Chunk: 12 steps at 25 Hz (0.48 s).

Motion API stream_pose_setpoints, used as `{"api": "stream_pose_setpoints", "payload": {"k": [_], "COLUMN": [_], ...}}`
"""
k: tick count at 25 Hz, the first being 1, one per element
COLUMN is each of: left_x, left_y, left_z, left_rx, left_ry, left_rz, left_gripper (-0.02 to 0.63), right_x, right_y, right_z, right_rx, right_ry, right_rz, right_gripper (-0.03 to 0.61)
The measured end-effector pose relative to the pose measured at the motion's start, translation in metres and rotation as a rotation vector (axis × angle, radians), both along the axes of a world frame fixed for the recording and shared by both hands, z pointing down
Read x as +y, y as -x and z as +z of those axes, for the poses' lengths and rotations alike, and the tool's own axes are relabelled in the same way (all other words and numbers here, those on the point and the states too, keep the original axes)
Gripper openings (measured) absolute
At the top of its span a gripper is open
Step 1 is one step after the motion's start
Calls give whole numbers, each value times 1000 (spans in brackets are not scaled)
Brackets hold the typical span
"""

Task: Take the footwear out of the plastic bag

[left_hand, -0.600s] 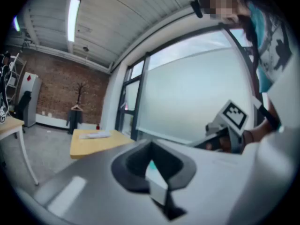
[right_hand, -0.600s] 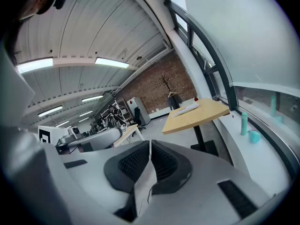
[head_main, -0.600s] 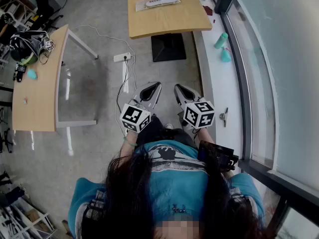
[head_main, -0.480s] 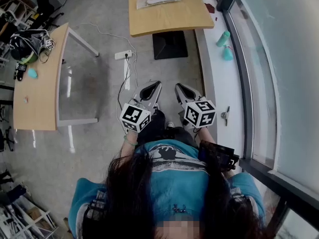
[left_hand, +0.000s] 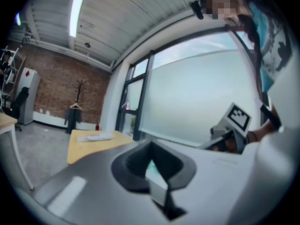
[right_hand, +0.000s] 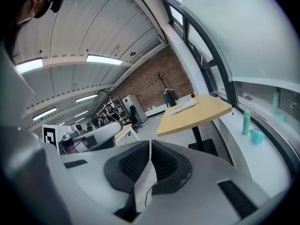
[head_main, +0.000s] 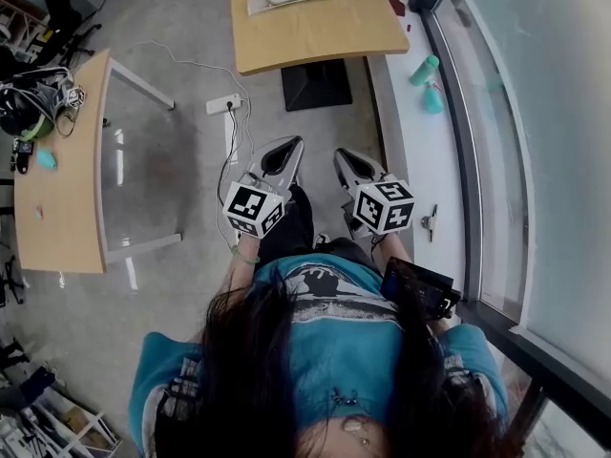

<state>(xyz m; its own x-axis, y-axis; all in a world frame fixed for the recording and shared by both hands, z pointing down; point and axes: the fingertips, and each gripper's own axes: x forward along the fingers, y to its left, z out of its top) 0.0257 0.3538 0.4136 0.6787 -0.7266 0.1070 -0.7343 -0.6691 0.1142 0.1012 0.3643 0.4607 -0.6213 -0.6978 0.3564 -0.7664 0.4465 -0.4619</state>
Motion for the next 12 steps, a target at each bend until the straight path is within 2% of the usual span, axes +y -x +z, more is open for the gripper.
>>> {"api": "stream_pose_setpoints", "payload": {"k": [5, 12], "left_x": [-77, -189], "left_y": [20, 81], "left_z": [-10, -16], "left_rx": [-20, 7], "left_ry": [-21, -24], "left_rz": [57, 68], "left_gripper": [2, 2], "right_x": [-77, -179], "right_y": [26, 86], "right_z": [-7, -13], "right_rx": [-7, 11], "right_ry": [-3, -7], "right_rz": [26, 40], "right_gripper": [20, 20]}}
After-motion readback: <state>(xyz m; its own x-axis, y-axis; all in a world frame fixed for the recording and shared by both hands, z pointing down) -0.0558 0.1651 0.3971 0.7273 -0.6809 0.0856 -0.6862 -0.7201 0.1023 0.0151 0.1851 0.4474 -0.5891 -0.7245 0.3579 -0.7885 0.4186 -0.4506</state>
